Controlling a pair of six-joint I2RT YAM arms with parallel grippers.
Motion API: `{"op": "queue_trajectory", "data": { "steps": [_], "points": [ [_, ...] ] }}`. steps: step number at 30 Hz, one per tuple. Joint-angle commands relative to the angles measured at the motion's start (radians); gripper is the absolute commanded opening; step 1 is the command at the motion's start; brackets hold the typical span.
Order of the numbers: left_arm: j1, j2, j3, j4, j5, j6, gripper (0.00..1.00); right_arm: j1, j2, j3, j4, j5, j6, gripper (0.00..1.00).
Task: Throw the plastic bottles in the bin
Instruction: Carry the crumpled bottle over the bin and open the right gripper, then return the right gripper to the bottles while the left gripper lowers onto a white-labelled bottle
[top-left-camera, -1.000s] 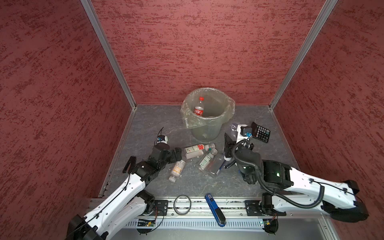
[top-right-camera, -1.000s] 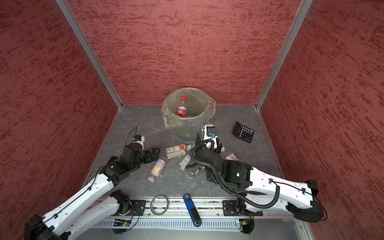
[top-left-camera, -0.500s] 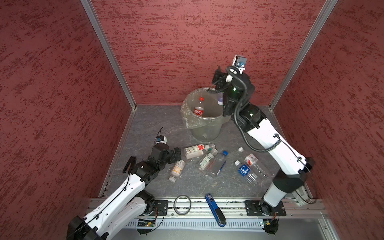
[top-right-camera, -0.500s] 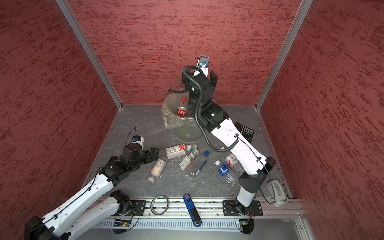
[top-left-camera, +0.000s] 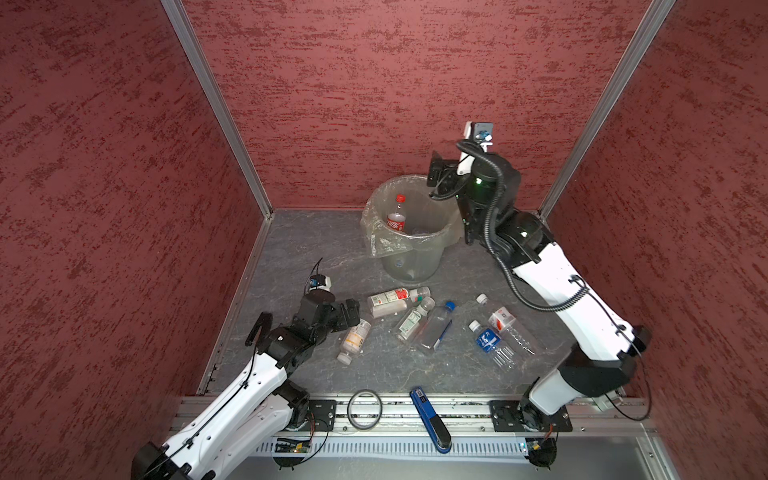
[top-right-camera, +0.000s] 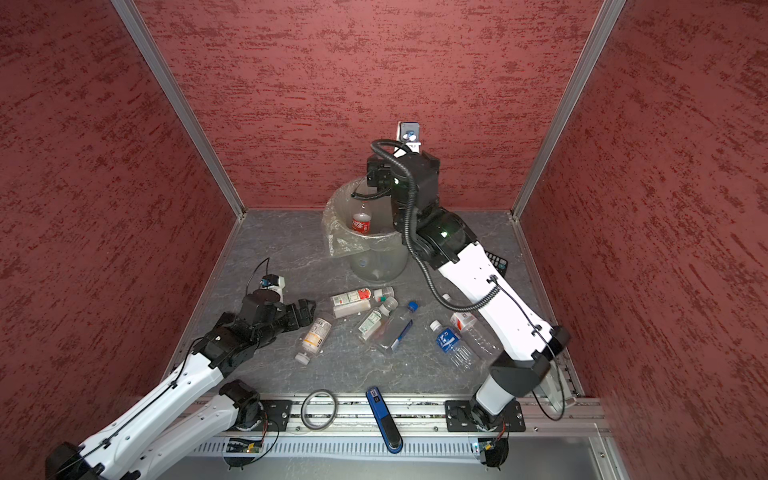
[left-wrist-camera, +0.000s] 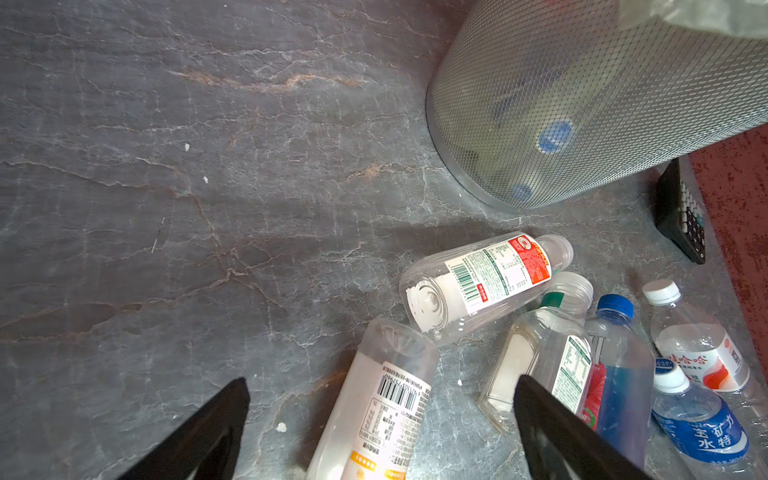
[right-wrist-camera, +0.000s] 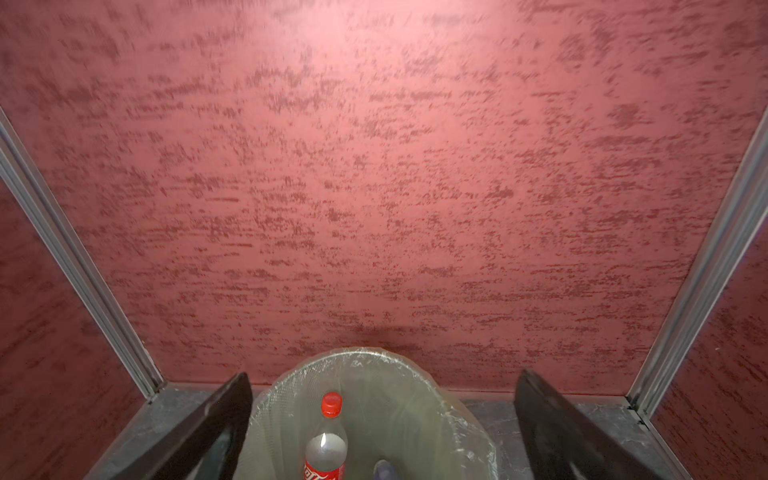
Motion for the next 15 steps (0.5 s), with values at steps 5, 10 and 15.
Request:
{"op": "queue_trajectory", "data": {
  "steps": [5,10,15],
  "points": [
    [-0.018,-0.005,-0.001,-0.074,0.034,0.012,1.00,0.008,-0.194,-0.224,-0.127,-0.010,0.157,0.99],
    [-0.058,0.035,-0.016,-0.061,0.027,0.014,1.00,0.008,-0.321,-0.444,-0.170,-0.027,0.276,0.98],
    [-0.098,0.113,-0.027,-0.028,0.045,0.022,1.00,0.008,-0.398,-0.581,-0.240,-0.042,0.379,0.98]
  ]
}}
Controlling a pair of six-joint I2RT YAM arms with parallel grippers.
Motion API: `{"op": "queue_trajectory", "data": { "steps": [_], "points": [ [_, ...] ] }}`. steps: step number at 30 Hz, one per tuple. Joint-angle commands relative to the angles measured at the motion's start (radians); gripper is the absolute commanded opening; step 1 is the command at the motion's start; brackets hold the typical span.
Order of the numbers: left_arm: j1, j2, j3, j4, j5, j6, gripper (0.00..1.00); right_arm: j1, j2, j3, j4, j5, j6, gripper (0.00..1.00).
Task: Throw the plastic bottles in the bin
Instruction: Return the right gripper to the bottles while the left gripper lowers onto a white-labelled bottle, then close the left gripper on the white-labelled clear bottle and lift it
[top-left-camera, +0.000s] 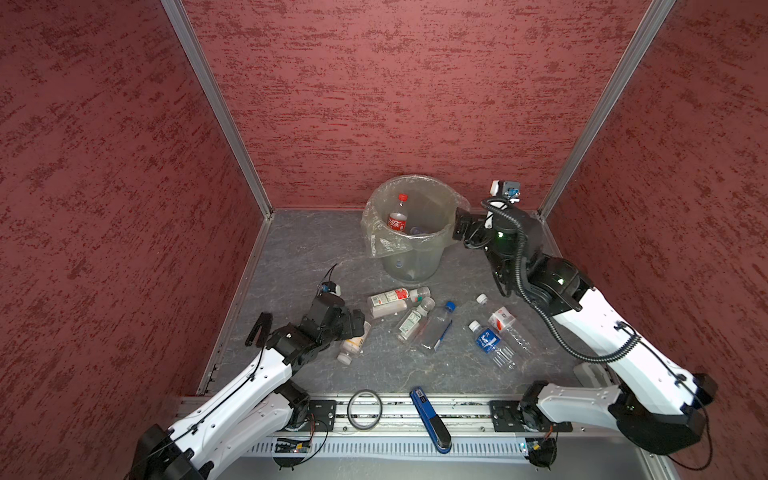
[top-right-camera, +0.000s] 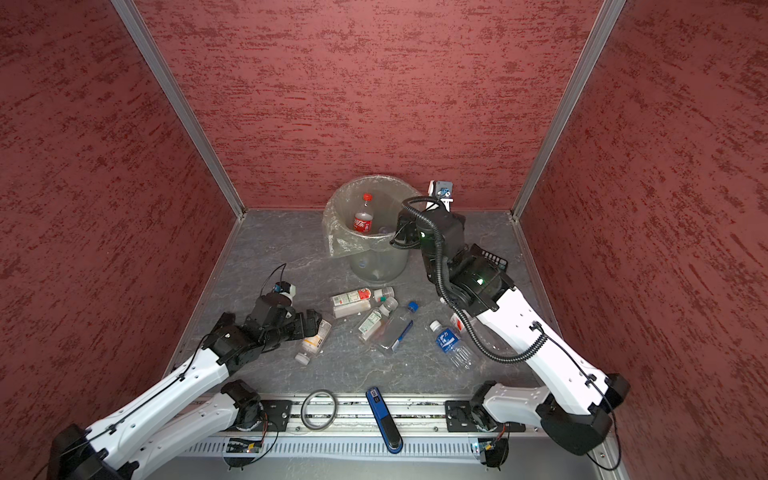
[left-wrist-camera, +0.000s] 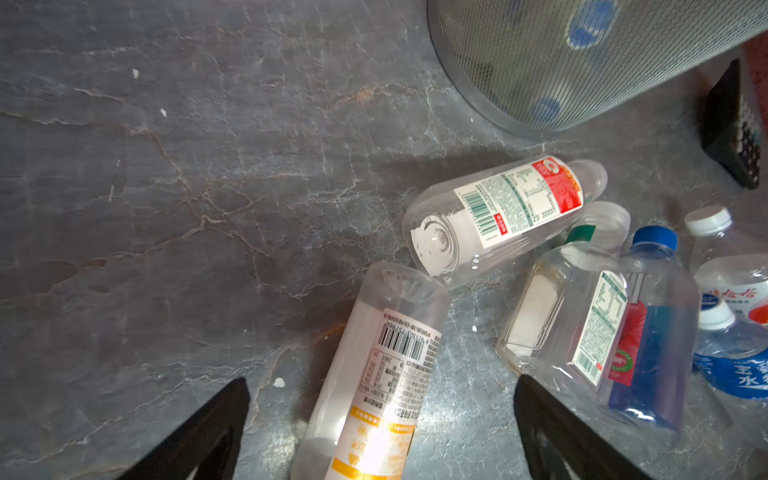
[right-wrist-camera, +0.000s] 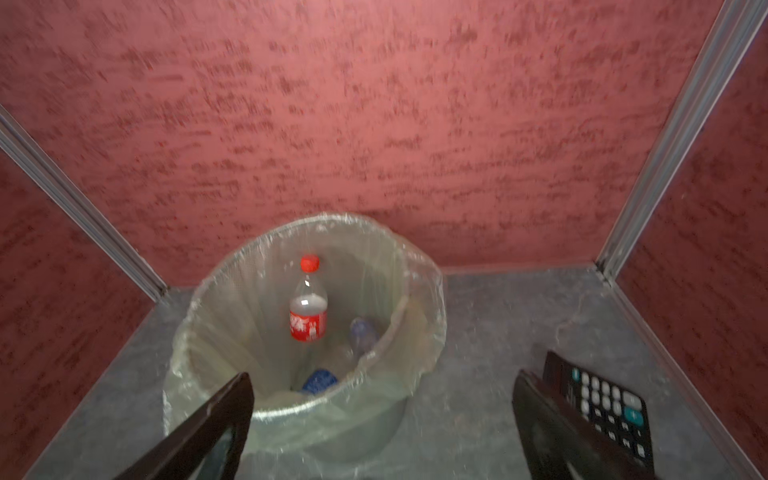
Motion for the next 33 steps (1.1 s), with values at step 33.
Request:
{"op": "queue_trajectory", "data": {
  "steps": [33],
  "points": [
    [-0.078,0.371,0.067,0.076,0.016,0.095,0.99,0.009,-0.319,-0.633,-0.207,-0.191,0.420,0.93]
  ]
}}
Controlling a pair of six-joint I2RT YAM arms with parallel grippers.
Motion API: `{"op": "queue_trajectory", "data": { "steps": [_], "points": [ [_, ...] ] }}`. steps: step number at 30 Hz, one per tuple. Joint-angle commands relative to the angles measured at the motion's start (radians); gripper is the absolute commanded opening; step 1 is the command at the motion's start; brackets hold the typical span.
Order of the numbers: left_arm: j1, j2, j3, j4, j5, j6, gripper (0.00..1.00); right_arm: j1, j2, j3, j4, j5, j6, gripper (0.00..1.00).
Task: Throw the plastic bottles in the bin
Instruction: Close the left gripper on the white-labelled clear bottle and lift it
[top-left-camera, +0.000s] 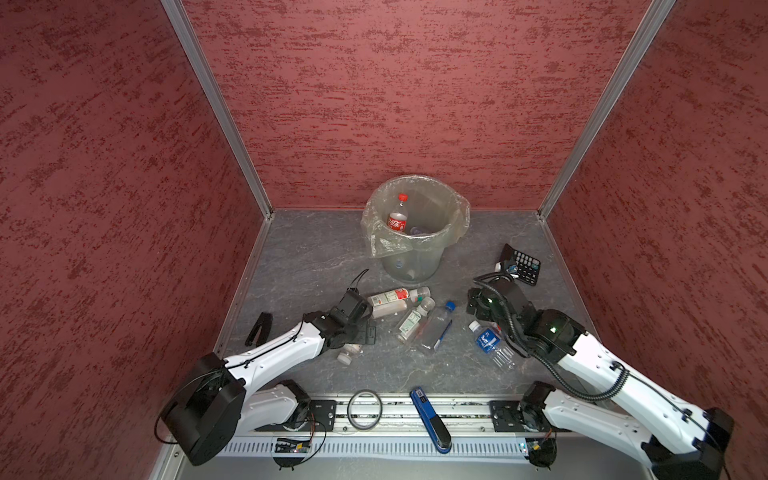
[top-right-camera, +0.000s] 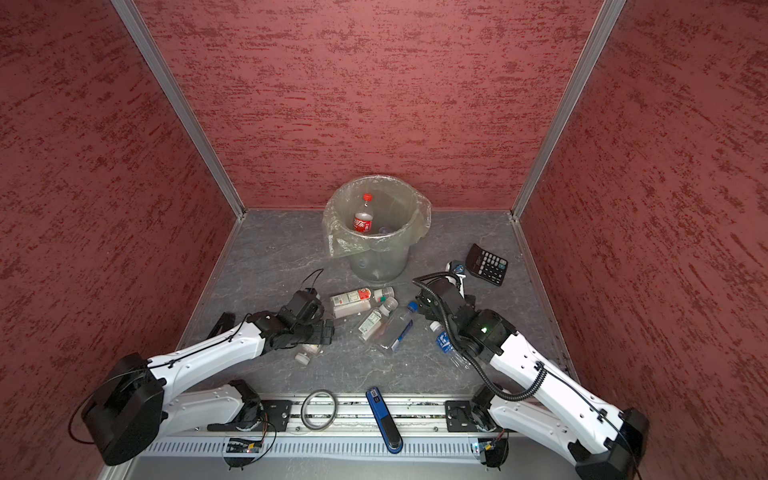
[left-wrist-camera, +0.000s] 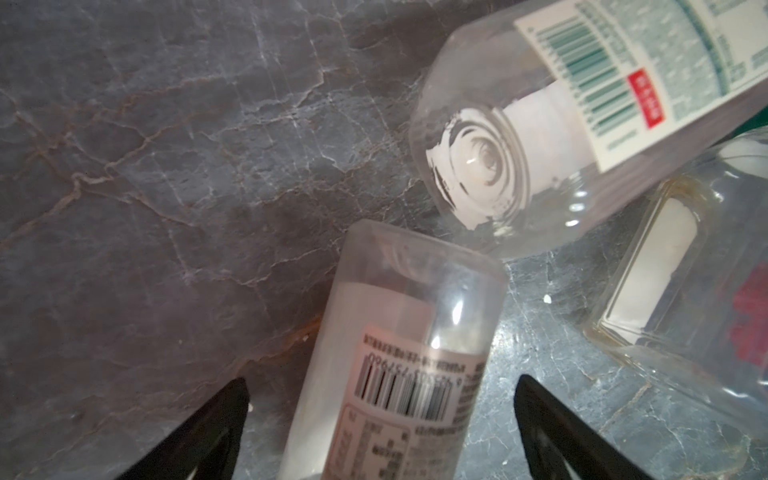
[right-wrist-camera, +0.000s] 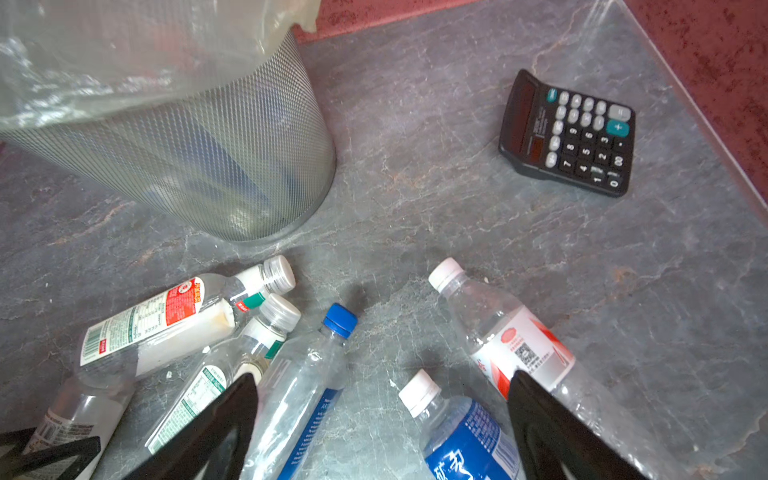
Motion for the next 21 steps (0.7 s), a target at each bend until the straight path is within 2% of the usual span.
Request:
{"op": "queue_trajectory", "data": {
  "steps": [1,8,13,17,21],
  "points": [
    [-0.005,0.016,0.027,0.007,0.011,0.024,0.97,0.011,-0.005,-0.015,-0.014,-0.036,0.058,0.93],
    [-0.018,0.036,0.028,-0.023,-0.009,0.004,0.88,0.019,-0.002,-0.062,0.001,-0.063,0.085,0.89],
    [-0.022,0.104,0.055,-0.048,-0.032,-0.018,0.87,0.024,0.006,-0.057,0.014,-0.056,0.071,0.88],
    [-0.022,0.141,0.077,-0.062,-0.060,-0.026,0.80,0.029,0.013,-0.040,0.017,-0.052,0.065,0.85],
    [-0.022,0.137,0.074,-0.058,-0.061,-0.031,0.67,0.036,0.018,-0.042,0.018,-0.047,0.068,0.81]
  ]
}}
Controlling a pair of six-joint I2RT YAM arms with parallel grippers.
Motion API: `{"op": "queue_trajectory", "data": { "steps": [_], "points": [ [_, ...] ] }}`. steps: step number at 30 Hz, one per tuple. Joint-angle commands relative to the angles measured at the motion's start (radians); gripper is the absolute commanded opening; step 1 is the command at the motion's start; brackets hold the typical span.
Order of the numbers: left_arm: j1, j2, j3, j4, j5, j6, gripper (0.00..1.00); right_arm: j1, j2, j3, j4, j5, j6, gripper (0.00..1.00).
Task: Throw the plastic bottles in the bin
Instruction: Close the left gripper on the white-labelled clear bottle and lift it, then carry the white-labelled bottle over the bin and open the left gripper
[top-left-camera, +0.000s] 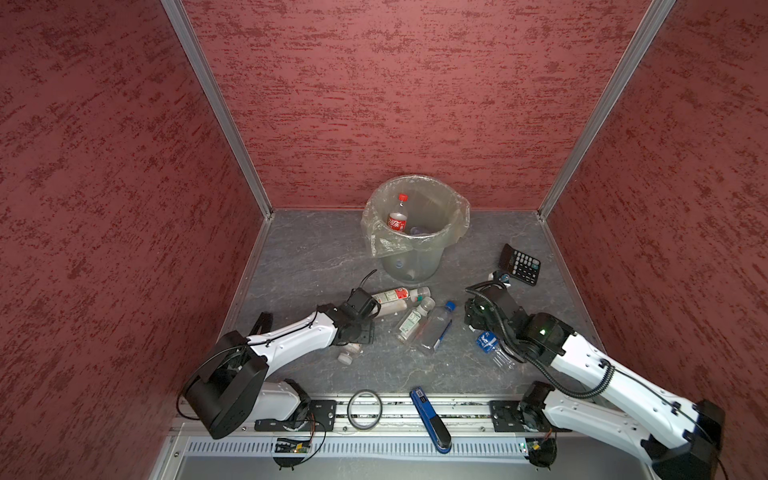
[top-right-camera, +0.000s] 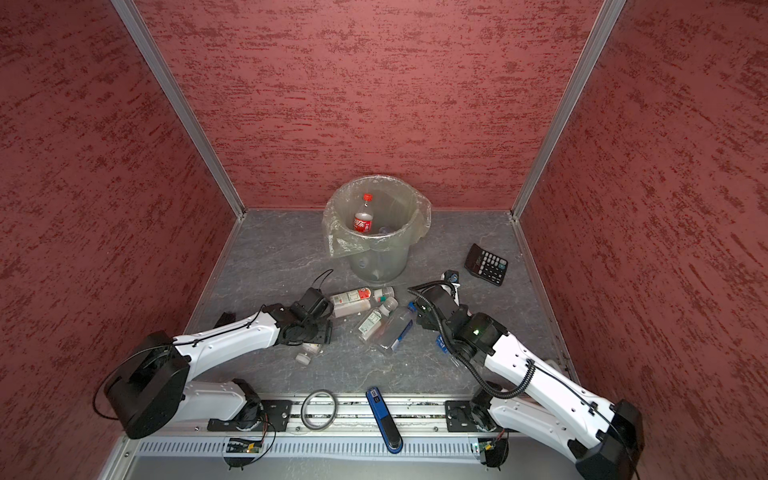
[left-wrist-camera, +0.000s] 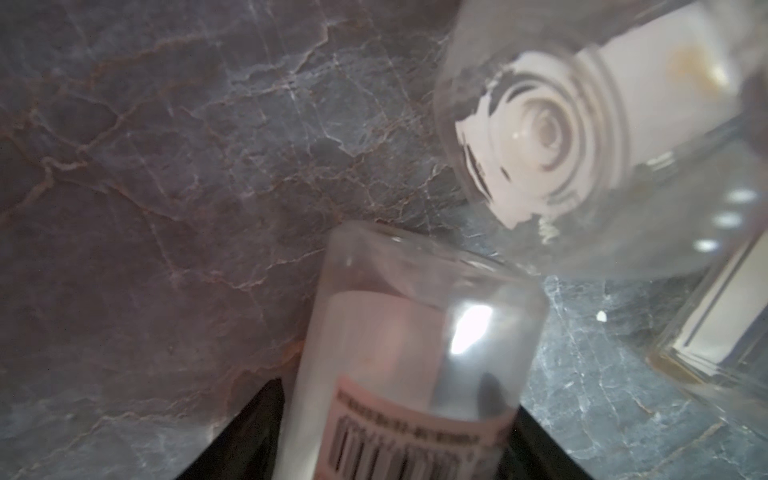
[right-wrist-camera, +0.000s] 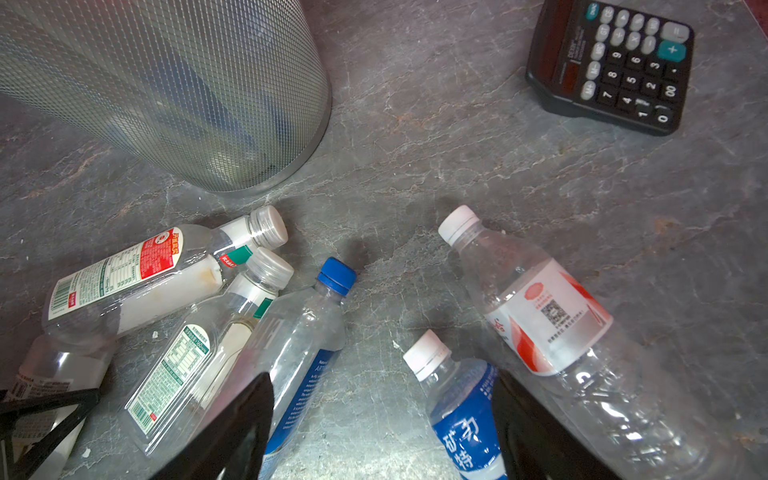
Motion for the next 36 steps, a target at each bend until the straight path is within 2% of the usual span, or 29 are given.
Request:
{"op": "queue_trajectory", "data": {
  "steps": [1,6,12,16,19,25,29,36],
  "points": [
    [-0.007,-0.010,0.007,-0.008,-0.021,-0.010,0.64,0.012,0.003,0.024,0.011,0.011,0.018,0.80],
    [-0.009,-0.028,0.000,-0.010,-0.029,-0.018,0.50,0.019,0.012,0.019,0.018,0.012,0.021,0.78],
    [-0.015,-0.076,-0.008,-0.039,-0.050,-0.038,0.46,0.024,0.005,0.006,0.023,0.010,0.021,0.77],
    [-0.039,-0.168,-0.036,-0.053,-0.090,-0.049,0.45,0.052,-0.054,-0.036,0.039,0.091,0.050,0.76],
    [-0.083,-0.285,-0.060,-0.069,-0.166,-0.081,0.43,0.062,-0.093,-0.076,0.064,0.140,0.045,0.76],
    [-0.216,-0.562,-0.030,-0.104,-0.389,-0.105,0.39,0.067,-0.064,-0.053,0.060,0.156,0.017,0.76],
    [-0.247,-0.631,0.025,-0.111,-0.455,-0.064,0.40,0.067,-0.063,-0.049,0.061,0.167,0.019,0.75],
    [-0.377,-0.706,0.102,-0.004,-0.598,0.044,0.39,0.067,-0.066,-0.056,0.063,0.172,0.029,0.75]
  ]
}}
